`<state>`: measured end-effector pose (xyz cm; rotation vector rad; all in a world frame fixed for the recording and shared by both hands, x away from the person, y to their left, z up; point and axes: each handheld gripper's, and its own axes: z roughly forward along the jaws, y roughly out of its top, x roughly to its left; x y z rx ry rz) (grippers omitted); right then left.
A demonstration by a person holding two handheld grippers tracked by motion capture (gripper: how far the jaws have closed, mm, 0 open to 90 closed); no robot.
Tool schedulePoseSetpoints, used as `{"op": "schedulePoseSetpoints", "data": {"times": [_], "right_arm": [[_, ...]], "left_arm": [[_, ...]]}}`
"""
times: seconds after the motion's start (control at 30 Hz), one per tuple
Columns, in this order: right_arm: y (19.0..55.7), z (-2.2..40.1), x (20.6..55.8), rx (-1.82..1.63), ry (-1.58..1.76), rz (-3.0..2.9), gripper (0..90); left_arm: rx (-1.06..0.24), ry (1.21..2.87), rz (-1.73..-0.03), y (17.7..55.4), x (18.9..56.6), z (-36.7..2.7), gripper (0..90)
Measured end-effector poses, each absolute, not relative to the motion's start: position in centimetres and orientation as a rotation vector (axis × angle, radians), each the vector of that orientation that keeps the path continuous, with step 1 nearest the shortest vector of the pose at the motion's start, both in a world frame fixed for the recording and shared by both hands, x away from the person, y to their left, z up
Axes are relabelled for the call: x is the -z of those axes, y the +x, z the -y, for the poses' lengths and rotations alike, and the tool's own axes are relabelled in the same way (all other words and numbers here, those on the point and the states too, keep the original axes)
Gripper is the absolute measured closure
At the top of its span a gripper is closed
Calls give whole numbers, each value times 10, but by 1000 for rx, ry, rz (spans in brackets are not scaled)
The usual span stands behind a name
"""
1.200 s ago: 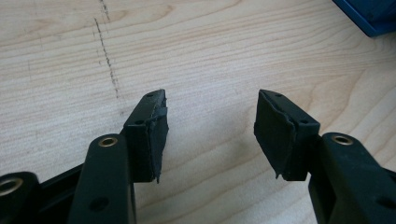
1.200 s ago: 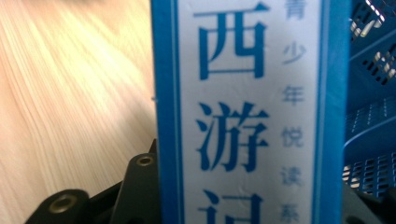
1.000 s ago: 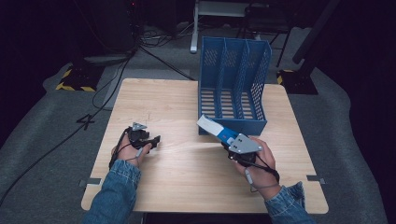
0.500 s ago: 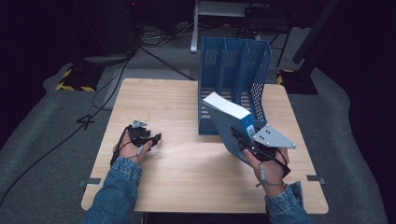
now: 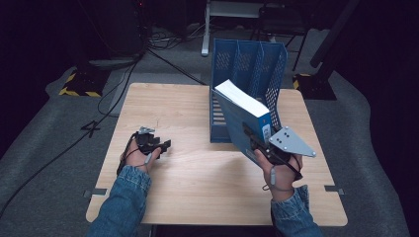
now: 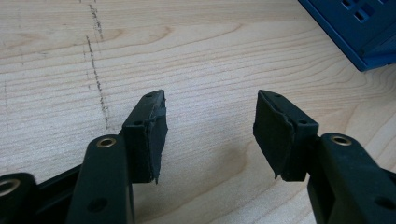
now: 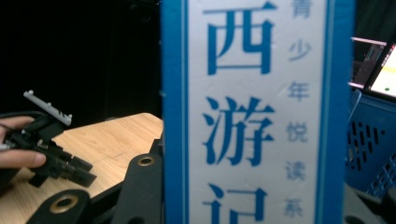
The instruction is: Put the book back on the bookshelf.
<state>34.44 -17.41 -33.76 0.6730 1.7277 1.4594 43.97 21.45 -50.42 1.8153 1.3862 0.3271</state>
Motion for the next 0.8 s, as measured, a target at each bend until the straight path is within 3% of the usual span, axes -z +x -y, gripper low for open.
{"op": "schedulePoseSetpoints", "data": {"times": [0.23, 0.47, 0.8], "right_arm": [[353, 173, 327, -1497, 689, -1685, 619], [363, 173, 319, -1530, 715, -1638, 618], [383, 169, 310, -1572, 744, -1614, 618]], "left_arm": [[-368, 1847, -1385, 439, 504, -209, 397], [-417, 1865, -1409, 438, 503, -205, 286], [-514, 1966, -1389, 433, 503, -196, 274]]}}
